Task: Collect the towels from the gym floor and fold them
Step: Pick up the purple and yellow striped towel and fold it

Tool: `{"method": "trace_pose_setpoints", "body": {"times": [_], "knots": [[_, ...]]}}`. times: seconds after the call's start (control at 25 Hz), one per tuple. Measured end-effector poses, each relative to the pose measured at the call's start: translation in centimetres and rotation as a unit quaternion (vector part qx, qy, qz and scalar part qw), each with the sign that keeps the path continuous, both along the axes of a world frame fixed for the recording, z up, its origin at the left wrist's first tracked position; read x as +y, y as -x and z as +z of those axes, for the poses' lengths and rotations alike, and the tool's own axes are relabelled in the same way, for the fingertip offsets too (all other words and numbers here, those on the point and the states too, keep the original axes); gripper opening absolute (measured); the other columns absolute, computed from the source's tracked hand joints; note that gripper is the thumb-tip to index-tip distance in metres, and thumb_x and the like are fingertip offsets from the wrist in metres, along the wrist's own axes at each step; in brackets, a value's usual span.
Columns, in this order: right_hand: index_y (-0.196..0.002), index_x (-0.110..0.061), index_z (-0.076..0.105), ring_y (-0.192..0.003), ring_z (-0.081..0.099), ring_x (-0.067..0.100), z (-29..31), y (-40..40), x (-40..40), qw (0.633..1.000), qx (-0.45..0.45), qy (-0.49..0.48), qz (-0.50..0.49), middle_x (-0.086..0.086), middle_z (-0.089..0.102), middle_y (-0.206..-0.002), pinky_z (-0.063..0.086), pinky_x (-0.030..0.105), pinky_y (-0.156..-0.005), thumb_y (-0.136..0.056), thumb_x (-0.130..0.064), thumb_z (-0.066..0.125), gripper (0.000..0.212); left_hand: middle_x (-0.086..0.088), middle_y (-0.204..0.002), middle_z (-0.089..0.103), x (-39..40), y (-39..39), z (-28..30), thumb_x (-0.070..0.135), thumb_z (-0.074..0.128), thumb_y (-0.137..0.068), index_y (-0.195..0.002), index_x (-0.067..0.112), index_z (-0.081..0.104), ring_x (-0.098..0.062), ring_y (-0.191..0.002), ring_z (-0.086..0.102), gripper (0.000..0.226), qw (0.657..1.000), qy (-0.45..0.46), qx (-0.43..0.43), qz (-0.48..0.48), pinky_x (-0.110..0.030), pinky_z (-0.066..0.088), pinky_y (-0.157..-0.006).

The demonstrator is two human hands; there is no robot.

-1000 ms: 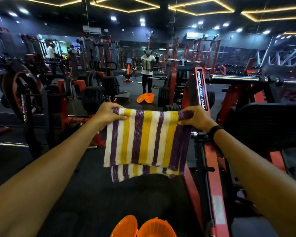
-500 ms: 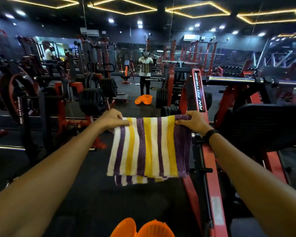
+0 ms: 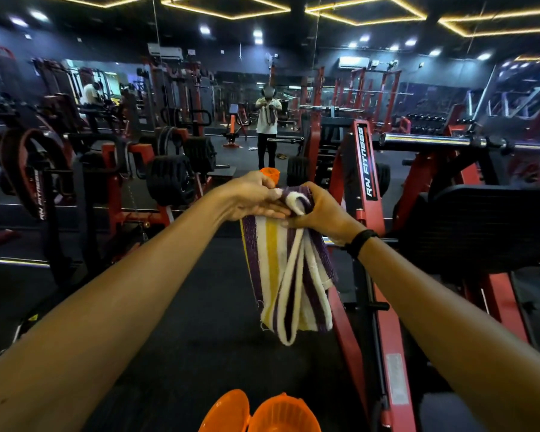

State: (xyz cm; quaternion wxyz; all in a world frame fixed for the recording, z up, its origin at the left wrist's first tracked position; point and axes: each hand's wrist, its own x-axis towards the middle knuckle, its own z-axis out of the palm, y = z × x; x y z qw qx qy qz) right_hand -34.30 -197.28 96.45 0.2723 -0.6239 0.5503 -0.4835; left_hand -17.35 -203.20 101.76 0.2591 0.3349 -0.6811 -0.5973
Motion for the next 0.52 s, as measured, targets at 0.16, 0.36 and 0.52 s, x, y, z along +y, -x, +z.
{"method": "trace_pose_setpoints", "body": {"times": [0.16,0.36,0.52], "knots": [[-0.119,0.002,0.049,-0.096,0.064,0.021,-0.2,1.1,0.2,0.996,-0.090,0.012,-0.024,0.009,0.063,-0.105,0.056,0.036,-0.084,-0.066,0.006,0.079,0.062,-0.003,-0.110,0.054,-1.4,-1.0,0.2,0.040,0.083,-0.067,-0.127,0.020,0.041,-0.017,-0.102,0.052,0.076,0.911,0.365,-0.191,0.024,-0.036,0.048,-0.084],[-0.121,-0.004,0.047,-0.108,0.062,0.031,0.2,1.2,0.7,0.990,-0.140,0.009,0.001,0.017,0.060,-0.119,0.053,0.045,-0.093,-0.057,-0.008,0.084,0.074,-0.001,-0.098,0.067,-1.4,-0.5,-0.4,0.047,0.074,-0.074,-0.097,0.017,0.066,-0.019,-0.094,0.065,0.038,0.920,0.324,-0.219,-0.014,-0.037,0.053,-0.081],[-0.128,-0.016,0.050,-0.112,0.061,0.021,-1.5,2.9,1.4,0.982,0.029,-0.163,0.088,0.006,0.063,-0.123,0.052,0.041,-0.094,-0.072,-0.005,0.079,0.064,0.001,-0.082,0.070,-1.5,-0.4,0.3,0.041,0.074,-0.077,-0.088,0.010,0.070,-0.016,-0.076,0.068,0.033,0.952,0.276,-0.112,0.069,-0.032,0.054,-0.071]]}}
